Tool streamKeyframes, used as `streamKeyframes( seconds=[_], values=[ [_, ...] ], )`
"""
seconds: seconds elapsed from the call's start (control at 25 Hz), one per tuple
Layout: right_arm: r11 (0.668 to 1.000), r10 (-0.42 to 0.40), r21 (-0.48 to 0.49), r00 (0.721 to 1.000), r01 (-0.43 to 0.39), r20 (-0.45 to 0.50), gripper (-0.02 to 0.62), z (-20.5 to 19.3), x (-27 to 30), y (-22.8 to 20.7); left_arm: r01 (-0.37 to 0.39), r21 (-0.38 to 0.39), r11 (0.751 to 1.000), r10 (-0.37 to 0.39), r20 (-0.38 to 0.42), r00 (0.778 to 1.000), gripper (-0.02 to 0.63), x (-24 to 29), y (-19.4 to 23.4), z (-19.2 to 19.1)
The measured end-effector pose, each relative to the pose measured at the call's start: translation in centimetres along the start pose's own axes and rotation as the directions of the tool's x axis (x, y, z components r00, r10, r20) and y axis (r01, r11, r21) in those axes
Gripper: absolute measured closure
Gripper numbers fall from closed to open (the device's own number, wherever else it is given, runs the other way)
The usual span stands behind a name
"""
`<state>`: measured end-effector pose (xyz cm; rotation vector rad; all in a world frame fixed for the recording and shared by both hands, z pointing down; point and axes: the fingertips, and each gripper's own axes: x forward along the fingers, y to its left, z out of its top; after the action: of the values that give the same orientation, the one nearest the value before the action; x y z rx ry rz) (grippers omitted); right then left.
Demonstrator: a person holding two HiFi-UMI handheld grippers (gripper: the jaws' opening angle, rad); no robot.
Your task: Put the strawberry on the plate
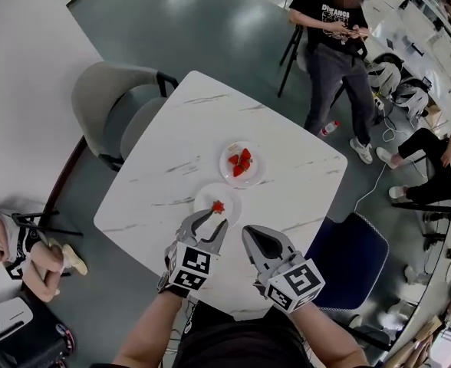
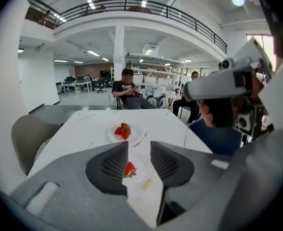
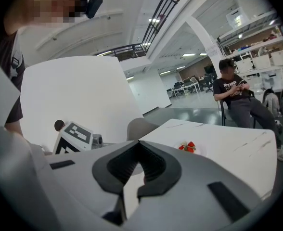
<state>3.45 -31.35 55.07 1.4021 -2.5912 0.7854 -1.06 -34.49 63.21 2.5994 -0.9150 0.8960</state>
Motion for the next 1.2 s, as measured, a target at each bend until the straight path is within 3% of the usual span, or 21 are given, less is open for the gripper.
streamKeyframes(
  seconds=[0.04,0.12,0.24,0.6,1.2],
  values=[
    [1.0,0.001,-0.004,1.0,-0.001,0.001,0.592,0.5,-0.5,0.4,0.004,-0.027,1.0,-0.003,0.034,0.999,0.453,-1.1,-0.4,1.1],
    [1.0,0.012,-0.012,1.0,-0.011,0.008,0.592,1.4,-1.3,1.3,0.004,-0.079,0.997,0.003,0.099,0.995,0.576,-3.4,-0.8,3.2],
    [0.999,0.032,-0.029,0.999,-0.031,0.028,0.592,3.0,-2.6,2.9,0.022,-0.127,0.992,0.001,0.18,0.984,0.592,-6.6,-1.7,6.1],
    [0.992,0.085,-0.097,0.993,-0.077,0.083,0.592,7.9,-6.4,6.5,0.05,-0.159,0.986,0.01,0.353,0.935,0.595,-14.7,-6.4,13.0],
    [0.971,0.167,-0.19,0.979,-0.143,0.12,0.594,11.6,-11.8,11.6,0.045,-0.16,0.986,0.037,0.474,0.88,0.595,-22.7,-12.1,17.2]
  ],
)
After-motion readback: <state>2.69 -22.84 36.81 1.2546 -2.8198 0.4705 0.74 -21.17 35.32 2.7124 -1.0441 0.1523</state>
